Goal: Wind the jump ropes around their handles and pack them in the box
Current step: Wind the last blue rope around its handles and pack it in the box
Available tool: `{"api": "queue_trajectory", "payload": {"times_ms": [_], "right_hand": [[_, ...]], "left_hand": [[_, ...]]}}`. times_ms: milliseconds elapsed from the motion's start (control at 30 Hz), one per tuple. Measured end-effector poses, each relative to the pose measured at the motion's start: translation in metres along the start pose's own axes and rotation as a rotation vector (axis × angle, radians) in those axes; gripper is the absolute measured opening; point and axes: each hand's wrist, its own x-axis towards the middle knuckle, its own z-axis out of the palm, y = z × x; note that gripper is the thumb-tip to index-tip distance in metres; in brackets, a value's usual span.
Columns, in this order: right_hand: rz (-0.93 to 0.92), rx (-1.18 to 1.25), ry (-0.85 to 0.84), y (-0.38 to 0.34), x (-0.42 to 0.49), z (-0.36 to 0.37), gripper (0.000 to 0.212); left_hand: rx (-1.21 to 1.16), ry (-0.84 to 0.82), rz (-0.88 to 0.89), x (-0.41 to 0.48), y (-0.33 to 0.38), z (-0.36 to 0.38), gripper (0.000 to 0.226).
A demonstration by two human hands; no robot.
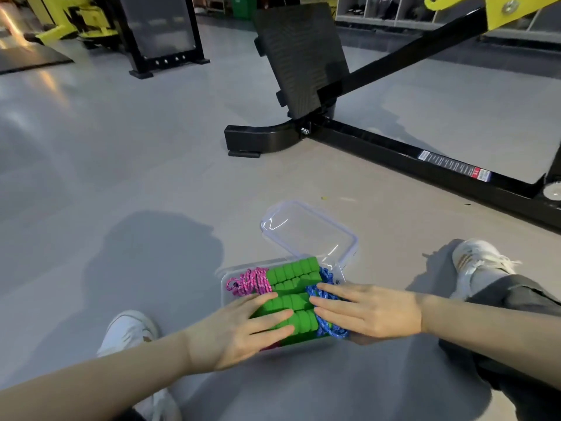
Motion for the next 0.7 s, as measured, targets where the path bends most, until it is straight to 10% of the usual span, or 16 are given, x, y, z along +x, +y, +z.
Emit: {"api": "queue_trajectory", "payload": {"times_ms": [700], "right_hand": [[-0.087,0.059,0.026,0.002,0.009,0.037,0.037]], "left_hand": [[-0.068,-0.054,-0.054,-0.028,-0.002,0.034,0.038]]}}
